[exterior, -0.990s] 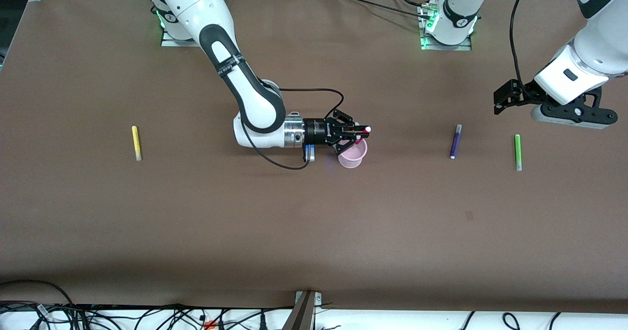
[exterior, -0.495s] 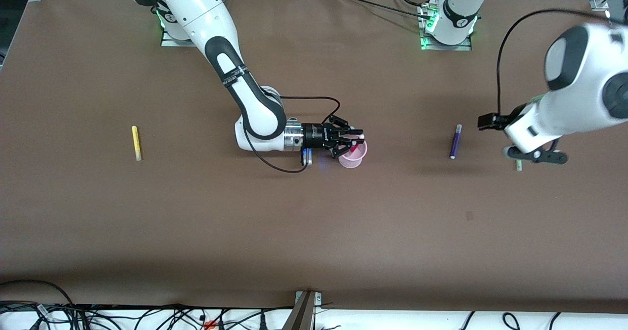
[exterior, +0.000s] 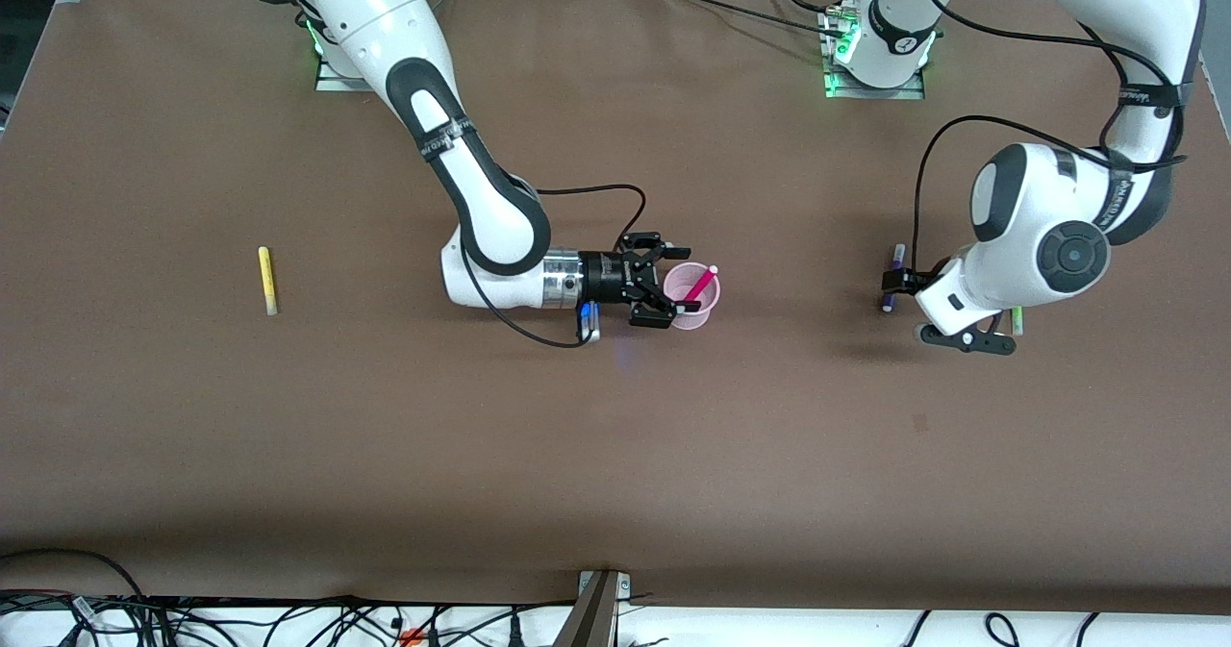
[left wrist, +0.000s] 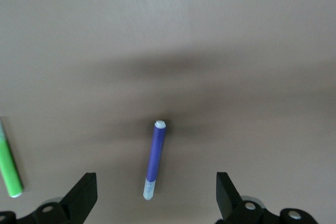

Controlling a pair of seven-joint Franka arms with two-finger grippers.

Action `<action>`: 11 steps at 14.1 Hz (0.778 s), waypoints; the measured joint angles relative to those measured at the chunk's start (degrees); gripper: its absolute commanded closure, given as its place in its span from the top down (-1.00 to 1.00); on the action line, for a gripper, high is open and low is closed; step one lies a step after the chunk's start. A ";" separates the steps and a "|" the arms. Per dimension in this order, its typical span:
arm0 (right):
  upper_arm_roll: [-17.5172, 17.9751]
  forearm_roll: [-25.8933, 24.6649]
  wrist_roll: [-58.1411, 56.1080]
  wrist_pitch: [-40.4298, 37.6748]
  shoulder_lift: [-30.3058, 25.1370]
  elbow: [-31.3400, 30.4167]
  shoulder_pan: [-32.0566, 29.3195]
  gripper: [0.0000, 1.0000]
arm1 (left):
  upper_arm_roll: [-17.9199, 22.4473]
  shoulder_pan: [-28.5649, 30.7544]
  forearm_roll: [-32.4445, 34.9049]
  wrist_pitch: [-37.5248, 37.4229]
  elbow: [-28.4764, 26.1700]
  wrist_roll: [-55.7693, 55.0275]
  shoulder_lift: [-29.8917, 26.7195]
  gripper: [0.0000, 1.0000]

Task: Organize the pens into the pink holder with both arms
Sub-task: 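Grasp the blue pen with the left gripper while the right gripper withdraws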

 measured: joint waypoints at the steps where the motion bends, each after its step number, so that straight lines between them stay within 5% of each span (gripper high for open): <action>1: -1.10 -4.96 0.18 0.00 -1.23 0.04 -0.02 0.99 | -0.20 -0.18 0.90 0.63 -1.42 0.03 -0.11 1.00; 4: -5.46 -20.73 0.54 -0.79 -4.89 -0.01 -0.05 1.00 | -0.54 -0.97 3.94 6.51 -5.84 0.03 -0.26 1.00; 6: -9.92 -26.42 -0.42 -4.37 -7.05 0.00 -0.02 1.00 | -0.53 -1.10 6.81 15.48 -10.53 0.03 -0.08 1.00; 9: -18.74 -31.97 -6.22 -14.62 -10.03 -0.02 -0.16 1.00 | -0.43 -0.92 8.64 22.58 -14.78 0.03 1.16 0.62; 11: -23.54 -39.15 -10.31 -19.94 -12.43 -0.08 -0.52 1.00 | -0.36 -0.82 8.78 25.73 -15.32 0.11 2.52 0.17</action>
